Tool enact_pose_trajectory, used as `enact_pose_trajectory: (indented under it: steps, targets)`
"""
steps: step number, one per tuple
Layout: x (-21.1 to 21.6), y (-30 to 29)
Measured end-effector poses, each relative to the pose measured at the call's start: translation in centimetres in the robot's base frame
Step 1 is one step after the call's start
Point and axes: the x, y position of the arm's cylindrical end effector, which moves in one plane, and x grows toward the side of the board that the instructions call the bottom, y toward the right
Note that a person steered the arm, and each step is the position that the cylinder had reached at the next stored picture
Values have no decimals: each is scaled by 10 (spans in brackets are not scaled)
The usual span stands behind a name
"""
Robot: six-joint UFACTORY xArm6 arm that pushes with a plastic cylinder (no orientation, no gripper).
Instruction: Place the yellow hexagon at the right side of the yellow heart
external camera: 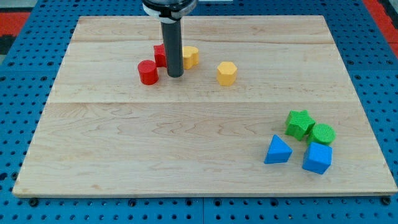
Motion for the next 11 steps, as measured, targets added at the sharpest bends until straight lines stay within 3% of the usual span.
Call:
enact_pose_trajectory:
  steps: [2,3,4,5,6,7,8,9,11]
  targets:
    - [-5,66]
    - [17,74]
    - [69,83]
    - [54,115]
    - [12,115]
    - [-2,120]
    - [13,119]
    - [73,74]
    - [132,91]
